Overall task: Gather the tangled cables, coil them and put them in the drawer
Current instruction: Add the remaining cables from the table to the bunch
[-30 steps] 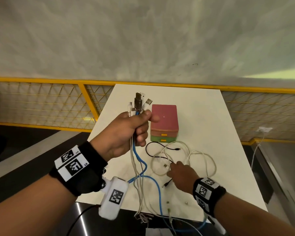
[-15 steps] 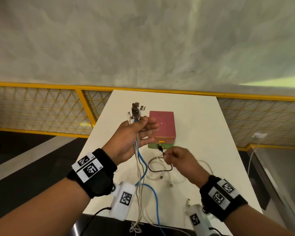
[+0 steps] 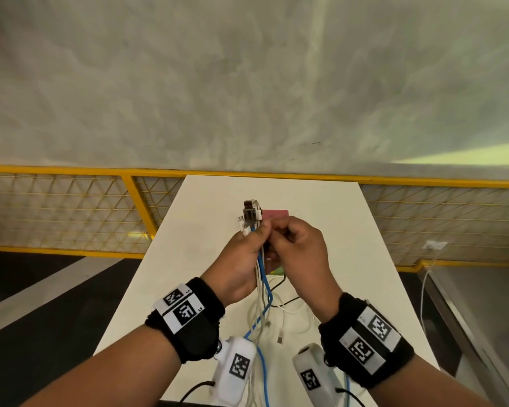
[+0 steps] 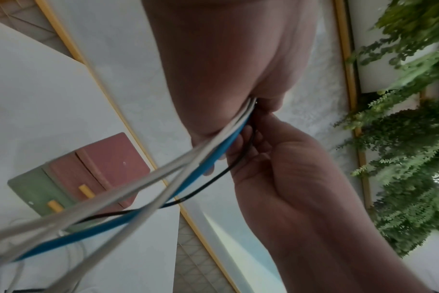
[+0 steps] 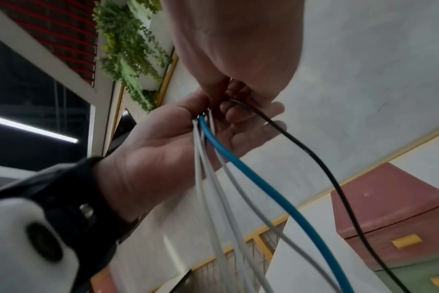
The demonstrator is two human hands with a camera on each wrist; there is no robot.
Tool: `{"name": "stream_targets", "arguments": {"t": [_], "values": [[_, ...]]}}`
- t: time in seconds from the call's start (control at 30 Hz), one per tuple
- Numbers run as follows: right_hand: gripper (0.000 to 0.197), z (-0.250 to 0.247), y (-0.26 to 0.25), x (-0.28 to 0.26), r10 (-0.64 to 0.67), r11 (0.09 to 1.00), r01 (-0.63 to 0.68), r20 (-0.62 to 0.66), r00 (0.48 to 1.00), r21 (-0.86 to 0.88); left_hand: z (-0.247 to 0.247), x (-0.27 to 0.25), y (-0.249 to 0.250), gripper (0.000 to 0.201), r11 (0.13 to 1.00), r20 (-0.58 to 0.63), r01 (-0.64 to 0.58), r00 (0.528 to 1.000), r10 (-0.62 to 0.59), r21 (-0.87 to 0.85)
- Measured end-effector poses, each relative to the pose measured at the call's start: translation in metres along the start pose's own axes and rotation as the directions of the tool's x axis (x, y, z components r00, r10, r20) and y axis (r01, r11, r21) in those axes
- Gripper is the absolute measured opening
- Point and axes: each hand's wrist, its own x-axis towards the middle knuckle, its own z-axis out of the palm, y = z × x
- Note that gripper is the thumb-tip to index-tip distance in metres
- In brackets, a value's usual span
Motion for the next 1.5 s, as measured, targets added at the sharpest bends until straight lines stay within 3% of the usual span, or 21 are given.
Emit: {"name": "stream_targets", "arguments": {"t": [0.13,0.2,0.3,0.33,0.4,0.43,0.47,0.53,0.63,0.7,0.8,0.87,0.9,0.97,1.03,1.1,1.23,1.27,1.33,1.43,1.5], "values": [[0.032,-0.002,-0.002,-0.002,0.002,0.994,-0.017,0.141,0.990,0.108,0.000,0.002,0.000,0.037,1.000,-0.060,0.000,0.998,0.000,-0.008],[0.031,-0.005,0.004,-0.001,0.037,0.987,-0.052,0.096,0.995,0.149,0.000,0.004,0.002,0.040,1.000,-0.086,-0.015,0.996,0.013,-0.018],[0.013,-0.020,0.022,0.001,0.315,0.934,-0.303,-0.039,0.948,0.192,-0.006,0.007,0.010,0.038,0.999,-0.109,-0.035,0.994,0.031,-0.039],[0.016,-0.024,0.030,-0.002,0.453,0.871,-0.451,0.032,0.891,0.196,-0.009,0.008,0.013,0.038,0.998,-0.113,-0.046,0.993,0.041,-0.038],[0.032,-0.022,0.043,-0.011,0.695,0.644,-0.750,0.297,0.655,0.151,-0.012,0.006,0.017,0.038,0.997,-0.098,-0.065,0.993,0.061,-0.039],[0.043,-0.019,0.047,-0.016,0.740,0.534,-0.837,0.411,0.532,0.122,-0.011,0.003,0.018,0.039,0.997,-0.080,-0.066,0.995,0.063,-0.034],[0.050,-0.014,0.052,-0.018,0.747,0.459,-0.881,0.485,0.455,0.119,-0.009,-0.001,0.018,0.041,0.998,-0.059,-0.058,0.997,0.056,-0.022],[0.049,-0.007,0.051,-0.017,0.724,0.384,-0.899,0.536,0.434,0.210,-0.005,-0.011,0.016,0.041,1.000,-0.012,-0.013,1.000,0.013,-0.004],[0.042,-0.004,0.047,0.000,0.627,0.307,-0.850,0.581,0.519,0.428,-0.009,-0.032,0.005,0.037,0.989,0.069,0.139,0.987,-0.142,0.052],[0.033,-0.009,0.050,0.016,0.683,0.266,-0.821,0.503,0.531,0.505,-0.022,-0.051,-0.002,0.034,0.950,0.112,0.288,0.947,-0.301,0.120],[0.026,-0.025,0.054,0.036,0.746,0.265,-0.764,0.377,0.549,0.589,-0.060,-0.082,-0.012,0.034,0.796,0.114,0.476,0.828,-0.549,0.374],[0.027,-0.035,0.050,0.043,0.747,0.278,-0.713,0.322,0.582,0.643,-0.081,-0.100,-0.011,0.035,0.664,0.107,0.514,0.742,-0.662,0.542],[0.027,-0.037,0.049,0.043,0.743,0.292,-0.701,0.307,0.595,0.650,-0.087,-0.106,-0.009,0.035,0.633,0.101,0.508,0.728,-0.678,0.584],[0.027,-0.034,0.048,0.039,0.729,0.338,-0.703,0.298,0.616,0.625,-0.084,-0.107,-0.003,0.036,0.687,0.060,0.471,0.800,-0.597,0.553],[0.024,-0.024,0.047,0.028,0.715,0.381,-0.739,0.329,0.617,0.556,-0.069,-0.095,0.004,0.035,0.833,-0.061,0.376,0.921,-0.386,0.406],[0.023,-0.015,0.042,0.011,0.678,0.419,-0.794,0.430,0.596,0.441,-0.053,-0.077,0.012,0.033,0.933,-0.180,0.213,0.970,-0.166,0.291],[0.015,-0.018,0.041,-0.027,0.605,0.624,-0.781,0.617,0.504,0.026,-0.035,-0.054,0.034,0.035,0.976,-0.184,0.022,0.983,0.018,0.217],[0.011,-0.022,0.043,-0.038,0.593,0.706,-0.695,0.648,0.479,-0.132,-0.034,-0.053,0.038,0.036,0.972,-0.174,0.009,0.984,0.033,0.235],[0.013,-0.030,0.051,-0.057,0.578,0.814,-0.361,0.698,0.423,-0.455,-0.032,-0.052,0.044,0.036,0.959,-0.162,-0.009,0.985,0.057,0.284],[0.033,-0.037,0.052,-0.075,0.640,0.760,-0.062,0.730,0.239,-0.647,-0.033,-0.049,0.050,0.038,0.946,-0.156,-0.030,0.984,0.084,0.322],[0.048,-0.039,0.056,-0.076,0.694,0.720,0.005,0.719,0.042,-0.694,-0.034,-0.049,0.050,0.038,0.949,-0.164,-0.024,0.983,0.079,0.315]]}}
